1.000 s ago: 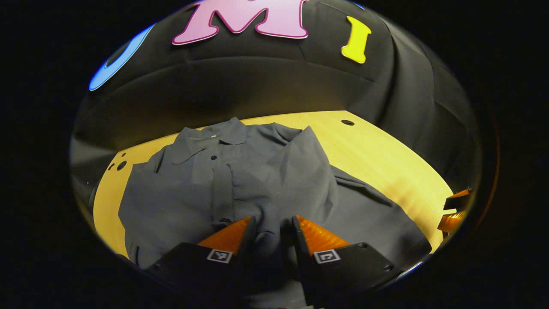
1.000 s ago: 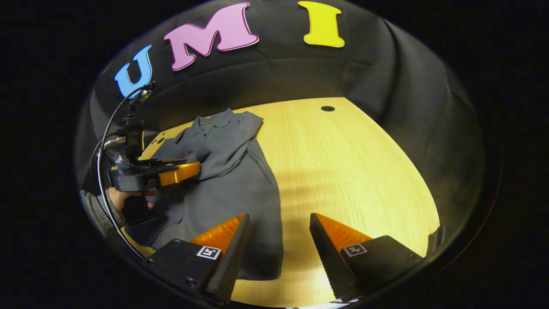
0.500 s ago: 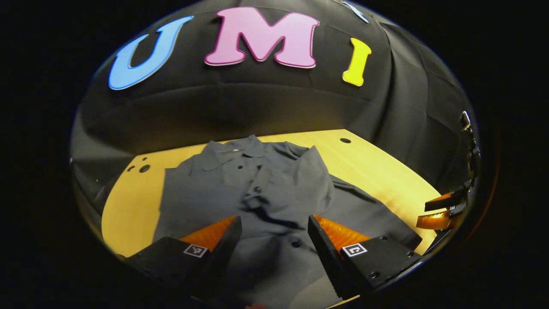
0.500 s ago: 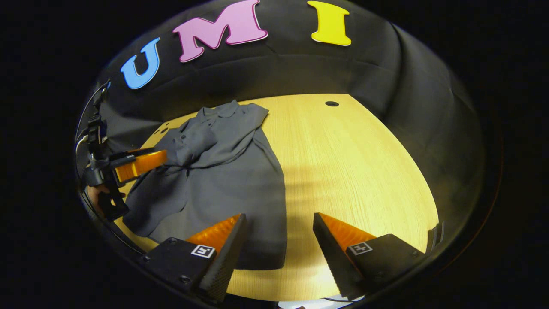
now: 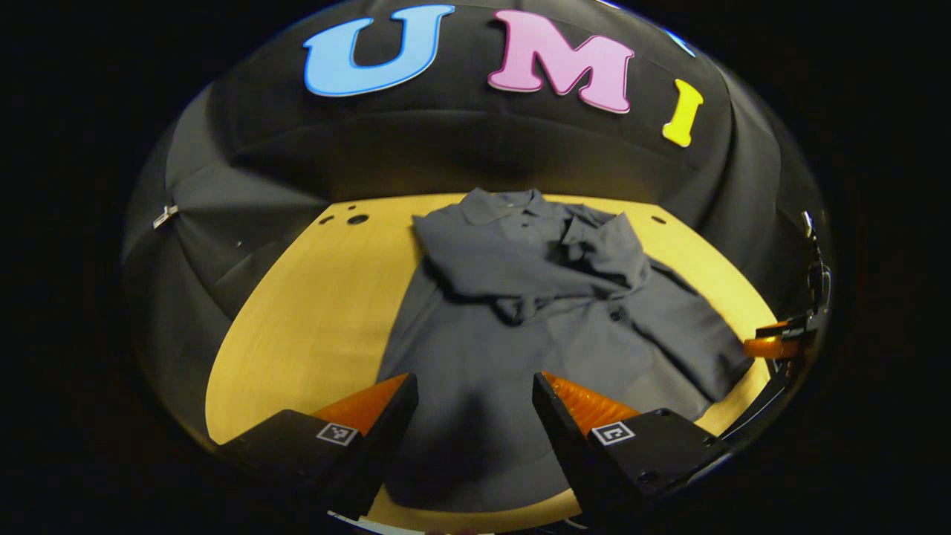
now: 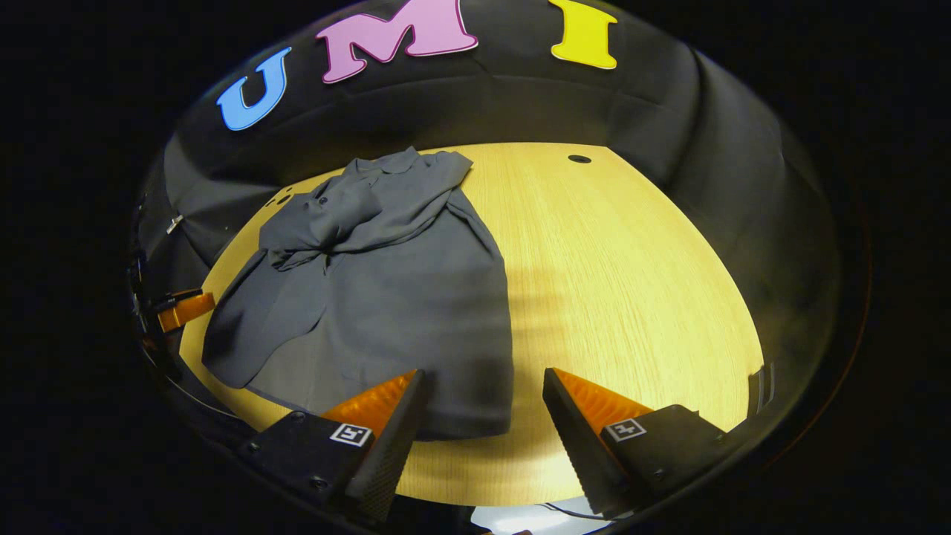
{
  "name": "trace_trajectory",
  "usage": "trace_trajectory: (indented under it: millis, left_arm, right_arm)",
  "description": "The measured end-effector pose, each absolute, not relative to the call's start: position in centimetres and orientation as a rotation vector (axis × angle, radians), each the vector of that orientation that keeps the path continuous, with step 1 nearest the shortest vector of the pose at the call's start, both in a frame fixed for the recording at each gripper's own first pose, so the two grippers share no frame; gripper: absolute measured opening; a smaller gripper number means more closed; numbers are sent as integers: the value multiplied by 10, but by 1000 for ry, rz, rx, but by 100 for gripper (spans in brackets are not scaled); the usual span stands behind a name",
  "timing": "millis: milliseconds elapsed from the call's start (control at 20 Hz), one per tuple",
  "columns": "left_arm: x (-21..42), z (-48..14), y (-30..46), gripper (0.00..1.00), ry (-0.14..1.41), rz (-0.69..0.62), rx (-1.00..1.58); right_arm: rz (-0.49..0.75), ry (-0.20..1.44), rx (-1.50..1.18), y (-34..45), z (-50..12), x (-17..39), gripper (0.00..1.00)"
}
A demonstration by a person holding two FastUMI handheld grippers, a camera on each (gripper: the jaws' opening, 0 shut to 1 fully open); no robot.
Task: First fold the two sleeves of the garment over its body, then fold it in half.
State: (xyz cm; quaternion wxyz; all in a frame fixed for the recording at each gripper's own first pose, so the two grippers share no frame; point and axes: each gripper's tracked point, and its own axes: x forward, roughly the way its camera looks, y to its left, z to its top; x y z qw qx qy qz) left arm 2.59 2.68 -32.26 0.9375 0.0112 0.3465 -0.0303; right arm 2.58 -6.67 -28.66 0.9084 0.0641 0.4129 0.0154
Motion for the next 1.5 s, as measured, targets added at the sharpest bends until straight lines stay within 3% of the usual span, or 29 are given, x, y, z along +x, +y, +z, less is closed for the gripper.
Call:
trace_trajectory:
  millis: [550,1000,1100,1250,1300,1500]
  left_arm:
    - [-15,-382,65,98,890,-24,10]
    - [-10,-384,55,98,889,-27,16]
    - [-7,-383,39,67,883,-81,32]
    - [-3,-384,32,11,911,-116,20]
    - [-6,-383,32,3,924,-125,-8]
    - [-35,-382,39,6,991,-165,-62]
  right_arm:
    - [27,902,92,-53,-312,30,97]
    - [31,922,75,-51,-323,33,95]
    - [69,922,74,-40,-323,34,83]
    - [122,919,44,-26,-322,35,26]
    - [131,927,44,-26,-321,31,7]
    - [161,953,98,-26,-312,4,7]
